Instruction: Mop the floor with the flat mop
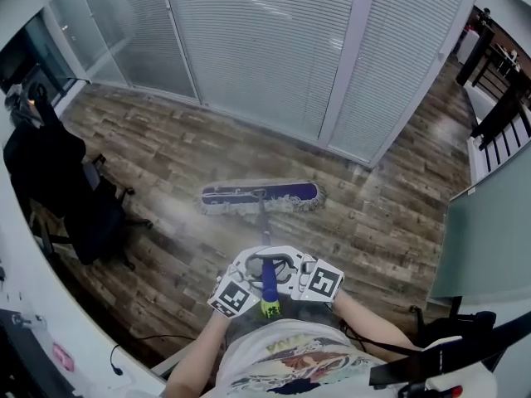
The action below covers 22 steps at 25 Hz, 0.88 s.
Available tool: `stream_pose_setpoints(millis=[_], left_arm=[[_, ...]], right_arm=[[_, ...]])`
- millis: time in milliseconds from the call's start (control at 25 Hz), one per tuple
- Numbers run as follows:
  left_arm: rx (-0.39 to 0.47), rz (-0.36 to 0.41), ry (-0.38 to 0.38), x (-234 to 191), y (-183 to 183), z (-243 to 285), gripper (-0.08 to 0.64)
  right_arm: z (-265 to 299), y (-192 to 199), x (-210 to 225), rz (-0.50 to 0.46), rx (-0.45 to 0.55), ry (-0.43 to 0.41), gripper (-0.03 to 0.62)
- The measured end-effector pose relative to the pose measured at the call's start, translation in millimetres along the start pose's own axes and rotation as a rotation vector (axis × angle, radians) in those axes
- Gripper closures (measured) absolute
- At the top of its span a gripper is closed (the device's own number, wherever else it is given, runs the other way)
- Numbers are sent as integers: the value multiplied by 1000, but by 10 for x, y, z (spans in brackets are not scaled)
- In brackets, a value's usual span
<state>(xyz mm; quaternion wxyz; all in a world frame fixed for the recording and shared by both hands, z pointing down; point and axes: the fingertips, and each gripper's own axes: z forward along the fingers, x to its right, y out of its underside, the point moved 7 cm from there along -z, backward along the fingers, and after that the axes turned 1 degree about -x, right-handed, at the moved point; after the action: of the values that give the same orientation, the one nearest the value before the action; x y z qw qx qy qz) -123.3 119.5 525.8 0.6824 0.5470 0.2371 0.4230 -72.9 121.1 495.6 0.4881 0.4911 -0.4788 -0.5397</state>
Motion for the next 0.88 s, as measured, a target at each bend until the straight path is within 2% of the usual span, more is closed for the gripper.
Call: stream_pose_setpoints(millis=[400, 880], left_arm=[[-8, 6, -2, -1244, 96, 425, 407], [-47, 8, -13, -3289, 61, 1560, 407]], right_arm=[[306, 114, 1272, -9, 20, 3, 371], [383, 275, 3612, 42, 84, 7, 367]])
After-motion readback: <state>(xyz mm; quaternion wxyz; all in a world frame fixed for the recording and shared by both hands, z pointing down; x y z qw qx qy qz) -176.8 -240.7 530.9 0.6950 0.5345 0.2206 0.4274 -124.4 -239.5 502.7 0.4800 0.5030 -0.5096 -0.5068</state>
